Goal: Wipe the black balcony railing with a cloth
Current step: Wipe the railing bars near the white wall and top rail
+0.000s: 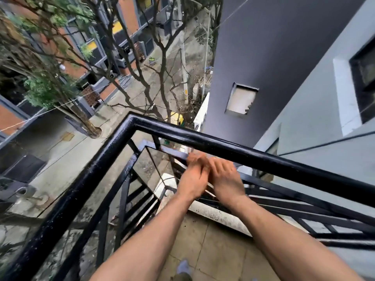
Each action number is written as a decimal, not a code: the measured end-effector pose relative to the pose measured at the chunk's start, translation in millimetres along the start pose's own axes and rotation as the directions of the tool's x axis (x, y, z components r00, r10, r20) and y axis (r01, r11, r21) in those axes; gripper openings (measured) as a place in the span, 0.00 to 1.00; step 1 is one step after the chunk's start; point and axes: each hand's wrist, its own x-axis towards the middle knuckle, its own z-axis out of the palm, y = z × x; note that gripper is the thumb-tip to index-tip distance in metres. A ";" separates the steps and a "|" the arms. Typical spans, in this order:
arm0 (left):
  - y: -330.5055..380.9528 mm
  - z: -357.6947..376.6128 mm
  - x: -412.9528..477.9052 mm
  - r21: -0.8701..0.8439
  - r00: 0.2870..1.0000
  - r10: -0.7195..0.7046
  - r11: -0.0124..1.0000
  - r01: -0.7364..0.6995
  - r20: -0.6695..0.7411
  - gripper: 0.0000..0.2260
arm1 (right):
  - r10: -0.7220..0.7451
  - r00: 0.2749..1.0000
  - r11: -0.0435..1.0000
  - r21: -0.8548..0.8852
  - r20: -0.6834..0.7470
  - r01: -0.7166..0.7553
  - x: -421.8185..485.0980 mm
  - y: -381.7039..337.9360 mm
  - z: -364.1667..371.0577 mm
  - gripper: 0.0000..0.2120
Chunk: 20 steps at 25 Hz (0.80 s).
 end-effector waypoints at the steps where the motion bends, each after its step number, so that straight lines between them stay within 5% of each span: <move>1: 4.2 16.6 -0.9 0.028 0.998 0.028 0.999 -0.029 0.058 0.26 | 0.050 0.998 0.997 -0.056 -0.031 -0.052 -20.8 16.6 0.4 0.27; 6: 55.8 93.1 -9.5 0.155 0.945 0.223 0.952 -0.264 0.240 0.22 | 0.348 0.937 0.929 -0.142 0.015 -0.343 -136.1 141.0 10.8 0.23; 10: 97.9 146.8 -20.5 0.231 0.945 0.263 0.924 -0.304 0.193 0.21 | 0.692 0.722 0.718 -0.114 0.017 -0.686 -150.8 157.0 9.7 0.16; 12: 120.5 167.6 -21.4 0.197 0.957 0.265 0.938 -0.284 0.118 0.19 | 0.652 0.757 0.756 -0.106 0.039 -0.646 -134.3 135.7 15.3 0.16; 15: 139.8 201.9 -21.4 0.258 0.966 0.239 0.931 -0.257 0.099 0.21 | 0.325 0.946 0.945 -0.054 0.023 -0.323 -160.1 150.8 24.0 0.37; 17: 154.2 230.0 -24.4 0.326 0.958 0.241 0.903 -0.279 0.154 0.22 | 0.323 0.944 0.942 -0.073 -0.072 -0.328 -208.3 199.8 27.3 0.36; 20: 184.3 270.5 -35.3 0.367 0.911 0.310 0.842 -0.396 0.271 0.25 | 0.547 0.833 0.826 -0.110 -0.086 -0.553 -276.9 281.7 22.9 0.37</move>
